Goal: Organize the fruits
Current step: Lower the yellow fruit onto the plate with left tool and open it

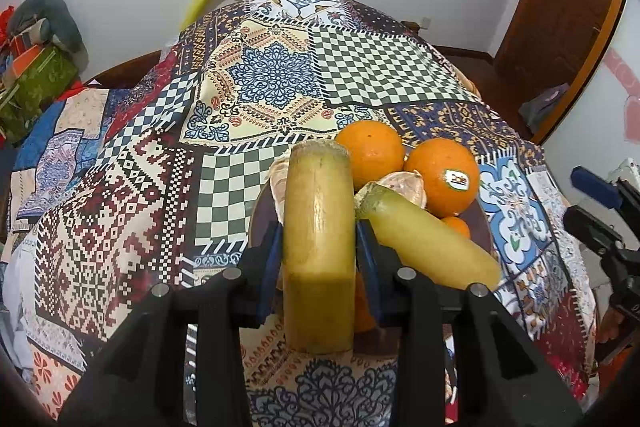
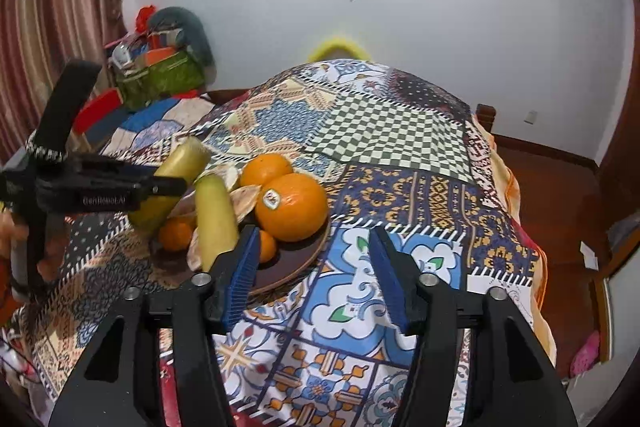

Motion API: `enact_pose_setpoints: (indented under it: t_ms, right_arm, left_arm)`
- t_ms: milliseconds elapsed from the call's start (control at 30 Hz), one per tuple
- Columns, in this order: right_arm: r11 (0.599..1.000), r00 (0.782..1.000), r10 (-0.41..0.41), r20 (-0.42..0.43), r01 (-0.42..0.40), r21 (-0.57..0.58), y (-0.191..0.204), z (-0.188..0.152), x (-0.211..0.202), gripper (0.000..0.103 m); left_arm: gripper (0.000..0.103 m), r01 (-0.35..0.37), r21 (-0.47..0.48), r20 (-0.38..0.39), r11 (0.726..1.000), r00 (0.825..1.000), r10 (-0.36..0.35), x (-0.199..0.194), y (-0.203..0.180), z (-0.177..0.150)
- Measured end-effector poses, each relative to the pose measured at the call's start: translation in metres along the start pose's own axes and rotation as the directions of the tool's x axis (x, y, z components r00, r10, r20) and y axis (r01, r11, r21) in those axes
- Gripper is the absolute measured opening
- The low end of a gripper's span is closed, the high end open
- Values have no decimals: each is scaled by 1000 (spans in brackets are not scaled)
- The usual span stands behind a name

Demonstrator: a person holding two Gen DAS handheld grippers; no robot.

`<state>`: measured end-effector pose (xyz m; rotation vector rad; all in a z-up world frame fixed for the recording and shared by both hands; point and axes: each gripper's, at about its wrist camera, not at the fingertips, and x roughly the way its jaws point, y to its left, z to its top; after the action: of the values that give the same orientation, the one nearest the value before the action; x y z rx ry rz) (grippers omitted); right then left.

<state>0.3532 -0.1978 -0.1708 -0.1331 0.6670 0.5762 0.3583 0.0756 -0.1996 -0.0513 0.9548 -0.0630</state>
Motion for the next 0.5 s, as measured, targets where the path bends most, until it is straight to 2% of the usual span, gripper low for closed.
enact_pose_setpoints:
  t_ms: [167,367,433,500]
  right_arm:
    - [1000,1000,15,-7,-15,23,-4,-2,3,60]
    - [1000,1000,4,2,-4,13,1,-5,3,69]
    - [1000,1000,7,1,-7,13,2,-5,3,70]
    - [1000,1000,9,0,-9,13,3,-6,4,70]
  left_arm:
    - [37,-1,-31,-40,1000,999,0,19,9,0]
    - [37,-16,-17,-32,1000,999,15,22,8,-3]
    - [39,-19,-15,-40,1000,999,18,22,8,-3]
    - [49,-28,-15,-47,999,999,27,21,7,-3]
